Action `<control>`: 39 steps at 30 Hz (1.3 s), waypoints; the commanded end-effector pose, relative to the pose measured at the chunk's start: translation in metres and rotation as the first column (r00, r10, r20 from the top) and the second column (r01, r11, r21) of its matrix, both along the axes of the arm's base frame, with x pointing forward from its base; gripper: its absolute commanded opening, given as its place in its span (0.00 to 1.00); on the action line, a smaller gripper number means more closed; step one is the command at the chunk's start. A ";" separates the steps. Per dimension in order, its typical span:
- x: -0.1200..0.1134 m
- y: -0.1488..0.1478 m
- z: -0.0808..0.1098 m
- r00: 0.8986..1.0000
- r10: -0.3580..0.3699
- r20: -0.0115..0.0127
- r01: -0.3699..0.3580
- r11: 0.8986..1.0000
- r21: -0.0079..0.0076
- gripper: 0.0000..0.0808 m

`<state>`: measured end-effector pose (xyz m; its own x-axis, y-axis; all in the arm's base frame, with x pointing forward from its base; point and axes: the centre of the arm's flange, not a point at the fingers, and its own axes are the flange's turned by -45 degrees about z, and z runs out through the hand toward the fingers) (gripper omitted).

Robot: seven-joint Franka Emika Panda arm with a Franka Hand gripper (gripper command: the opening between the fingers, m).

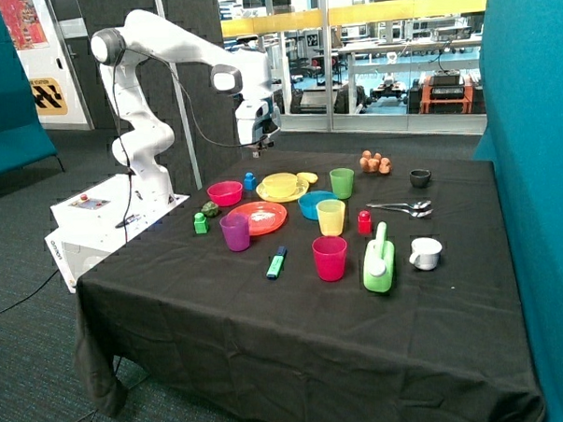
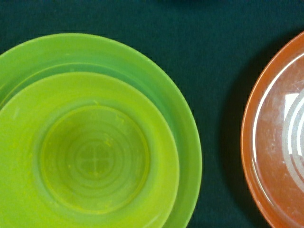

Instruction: Stack the bowls

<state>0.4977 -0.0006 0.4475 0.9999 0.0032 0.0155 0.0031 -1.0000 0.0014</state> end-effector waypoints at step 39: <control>-0.017 0.014 -0.060 0.960 0.278 -0.016 -0.278 0.961 0.001 0.10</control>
